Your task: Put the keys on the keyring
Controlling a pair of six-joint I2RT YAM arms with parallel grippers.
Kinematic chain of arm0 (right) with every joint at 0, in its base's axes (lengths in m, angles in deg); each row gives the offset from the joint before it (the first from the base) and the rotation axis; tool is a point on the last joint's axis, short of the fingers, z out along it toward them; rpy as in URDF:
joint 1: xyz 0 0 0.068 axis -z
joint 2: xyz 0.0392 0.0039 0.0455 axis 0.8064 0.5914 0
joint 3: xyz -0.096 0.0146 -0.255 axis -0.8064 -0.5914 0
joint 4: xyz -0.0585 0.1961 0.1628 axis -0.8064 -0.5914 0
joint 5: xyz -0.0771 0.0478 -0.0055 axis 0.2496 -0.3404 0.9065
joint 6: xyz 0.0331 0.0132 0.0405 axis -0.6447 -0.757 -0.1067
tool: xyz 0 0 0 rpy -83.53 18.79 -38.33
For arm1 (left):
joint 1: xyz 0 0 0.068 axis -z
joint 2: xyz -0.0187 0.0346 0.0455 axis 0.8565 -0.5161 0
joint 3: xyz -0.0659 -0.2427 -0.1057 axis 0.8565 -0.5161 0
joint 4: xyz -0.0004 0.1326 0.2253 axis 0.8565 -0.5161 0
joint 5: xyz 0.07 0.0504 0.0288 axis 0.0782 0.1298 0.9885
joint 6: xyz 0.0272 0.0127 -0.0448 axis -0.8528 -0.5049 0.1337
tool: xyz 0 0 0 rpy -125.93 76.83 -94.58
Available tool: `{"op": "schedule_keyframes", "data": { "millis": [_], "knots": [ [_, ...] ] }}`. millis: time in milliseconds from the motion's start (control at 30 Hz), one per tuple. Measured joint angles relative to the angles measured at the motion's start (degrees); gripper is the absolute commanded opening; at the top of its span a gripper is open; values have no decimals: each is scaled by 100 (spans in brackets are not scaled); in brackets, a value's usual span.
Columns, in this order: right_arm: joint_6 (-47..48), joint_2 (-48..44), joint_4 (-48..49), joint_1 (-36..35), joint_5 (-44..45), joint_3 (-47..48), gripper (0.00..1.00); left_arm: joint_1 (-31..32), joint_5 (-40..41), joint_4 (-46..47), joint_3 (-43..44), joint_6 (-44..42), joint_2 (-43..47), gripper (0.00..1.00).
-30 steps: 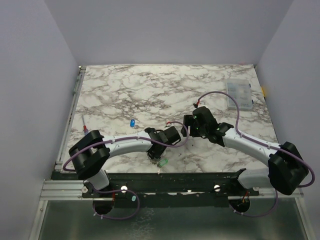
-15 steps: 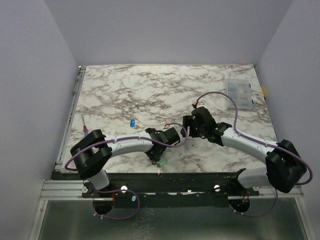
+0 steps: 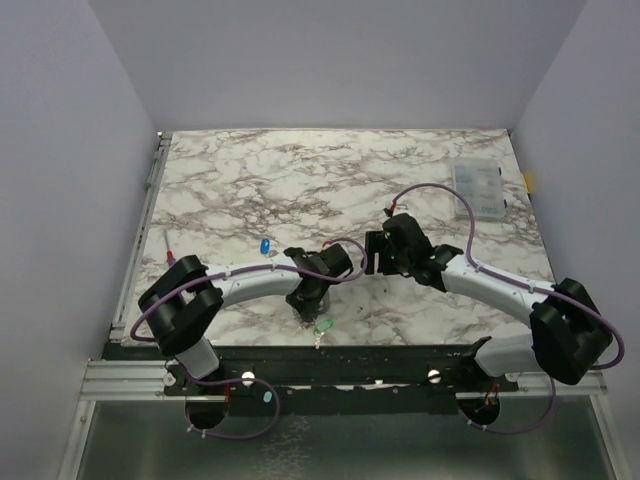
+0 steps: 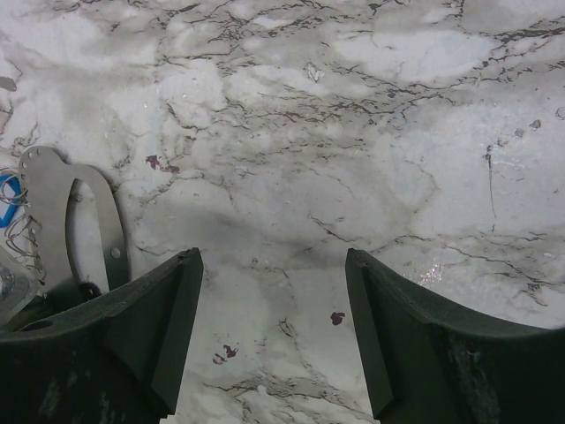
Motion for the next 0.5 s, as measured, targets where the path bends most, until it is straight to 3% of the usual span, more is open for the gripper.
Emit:
{"op": "schedule_keyframes", "data": {
  "millis": [500],
  "knots": [
    [205,-59,-118,0,221,166,75,-358,-647,50,345,-66,195,0]
  ]
}}
